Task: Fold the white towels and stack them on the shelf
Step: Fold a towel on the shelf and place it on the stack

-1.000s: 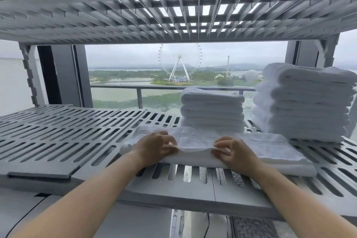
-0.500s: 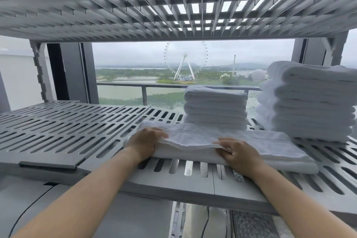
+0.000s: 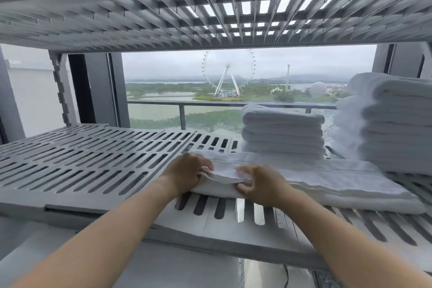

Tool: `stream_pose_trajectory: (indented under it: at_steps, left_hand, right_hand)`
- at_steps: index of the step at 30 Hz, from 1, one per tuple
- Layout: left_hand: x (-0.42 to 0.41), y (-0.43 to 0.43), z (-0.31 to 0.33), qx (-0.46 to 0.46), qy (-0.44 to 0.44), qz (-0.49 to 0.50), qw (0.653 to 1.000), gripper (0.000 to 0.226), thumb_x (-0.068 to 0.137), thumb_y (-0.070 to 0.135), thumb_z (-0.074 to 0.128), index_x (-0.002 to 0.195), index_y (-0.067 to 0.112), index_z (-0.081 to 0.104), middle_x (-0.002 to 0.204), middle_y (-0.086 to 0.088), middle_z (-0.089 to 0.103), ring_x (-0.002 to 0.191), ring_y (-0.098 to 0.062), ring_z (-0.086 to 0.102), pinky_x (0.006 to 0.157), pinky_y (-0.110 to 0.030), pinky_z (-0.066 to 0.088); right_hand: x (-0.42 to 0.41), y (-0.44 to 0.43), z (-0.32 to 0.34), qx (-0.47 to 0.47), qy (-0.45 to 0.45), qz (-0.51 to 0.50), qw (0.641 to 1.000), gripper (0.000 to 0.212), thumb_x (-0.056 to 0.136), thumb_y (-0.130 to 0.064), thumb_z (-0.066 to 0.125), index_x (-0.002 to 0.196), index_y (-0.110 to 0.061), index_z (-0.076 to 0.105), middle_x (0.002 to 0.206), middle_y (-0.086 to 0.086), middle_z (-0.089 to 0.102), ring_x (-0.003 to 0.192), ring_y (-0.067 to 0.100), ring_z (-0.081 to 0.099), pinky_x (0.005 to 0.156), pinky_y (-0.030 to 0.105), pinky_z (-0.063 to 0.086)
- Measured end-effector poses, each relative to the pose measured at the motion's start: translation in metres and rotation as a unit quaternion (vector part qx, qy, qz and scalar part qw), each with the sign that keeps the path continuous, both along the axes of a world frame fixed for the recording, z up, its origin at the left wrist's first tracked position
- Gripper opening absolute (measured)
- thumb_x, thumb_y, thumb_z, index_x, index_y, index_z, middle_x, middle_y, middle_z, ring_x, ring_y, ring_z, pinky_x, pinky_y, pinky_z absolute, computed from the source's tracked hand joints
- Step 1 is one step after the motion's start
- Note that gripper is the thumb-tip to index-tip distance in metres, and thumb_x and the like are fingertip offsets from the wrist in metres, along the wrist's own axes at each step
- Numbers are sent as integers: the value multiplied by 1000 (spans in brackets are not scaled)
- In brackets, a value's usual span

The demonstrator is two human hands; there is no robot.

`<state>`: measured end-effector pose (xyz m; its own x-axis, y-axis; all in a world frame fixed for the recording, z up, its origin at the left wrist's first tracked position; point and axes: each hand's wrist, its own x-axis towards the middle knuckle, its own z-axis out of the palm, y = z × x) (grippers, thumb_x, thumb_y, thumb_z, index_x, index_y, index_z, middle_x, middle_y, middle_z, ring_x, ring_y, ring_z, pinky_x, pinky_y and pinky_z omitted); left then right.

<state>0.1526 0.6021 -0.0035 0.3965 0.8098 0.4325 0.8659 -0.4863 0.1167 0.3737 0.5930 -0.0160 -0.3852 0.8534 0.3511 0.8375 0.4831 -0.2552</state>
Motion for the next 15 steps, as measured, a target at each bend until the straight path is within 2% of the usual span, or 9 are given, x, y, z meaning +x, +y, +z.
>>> stream_pose_trajectory:
  at_steps: [2, 4, 6, 7, 8, 10, 13, 15]
  left_hand:
    - [-5, 4, 1, 24, -11, 8, 1000, 37, 79, 1, 50, 100, 25, 69, 108, 1, 68, 99, -19, 63, 86, -33, 50]
    - [-13, 10, 3, 42, -22, 18, 999, 28, 82, 9, 54, 97, 28, 69, 104, 5, 69, 95, -17, 63, 81, -29, 49]
    - [-24, 16, 4, 44, -28, 12, 999, 20, 83, 16, 59, 97, 27, 68, 102, 6, 69, 94, -16, 63, 78, -25, 46]
    - [-29, 20, 5, 38, -30, 7, 999, 18, 83, 19, 61, 99, 26, 67, 104, 5, 68, 94, -16, 63, 79, -25, 46]
    - [-34, 24, 5, 32, -30, 11, 999, 20, 82, 22, 64, 102, 25, 65, 106, 6, 67, 94, -16, 62, 80, -26, 45]
    - [-43, 31, 7, 26, -23, 41, 999, 31, 81, 29, 67, 111, 25, 59, 112, 7, 64, 95, -15, 61, 81, -29, 47]
    - [-49, 43, 8, 25, -11, 68, 997, 45, 80, 38, 68, 120, 26, 52, 114, 9, 62, 100, -13, 60, 84, -31, 49]
    - [-48, 52, 8, 16, -16, 70, 997, 47, 80, 42, 67, 122, 26, 52, 116, 9, 62, 102, -12, 59, 86, -31, 50]
  right_hand:
    - [-31, 5, 0, 9, 1, 6, 1000, 50, 83, -43, 56, 128, -22, 52, 127, 2, 60, 114, 24, 55, 93, 34, 47]
    - [-57, 9, 3, 25, 20, 13, 999, 39, 84, -42, 54, 118, -24, 58, 116, 3, 65, 102, 24, 60, 86, 36, 51]
    - [-76, 14, 4, 35, 43, 21, 998, 22, 87, -38, 50, 95, -23, 63, 94, 2, 68, 83, 24, 60, 71, 33, 51]
    - [-81, 18, 4, 36, 55, 18, 998, 21, 89, -35, 47, 80, -21, 60, 82, 2, 65, 75, 24, 58, 63, 31, 47]
    - [-84, 22, 5, 37, 73, 9, 997, 30, 92, -33, 43, 67, -21, 53, 69, 0, 59, 67, 23, 54, 57, 30, 40]
    - [-83, 32, 8, 35, 141, -17, 989, 43, 95, -32, 40, 54, -20, 38, 55, -3, 46, 54, 17, 45, 49, 29, 30]
    - [-73, 45, 11, 10, 301, -54, 952, 46, 95, -29, 43, 52, -17, 29, 45, -6, 33, 39, 8, 28, 38, 21, 20]
    - [-66, 48, 7, -26, 373, -60, 925, 45, 94, -30, 45, 54, -18, 28, 45, -8, 29, 39, 9, 25, 38, 21, 18]
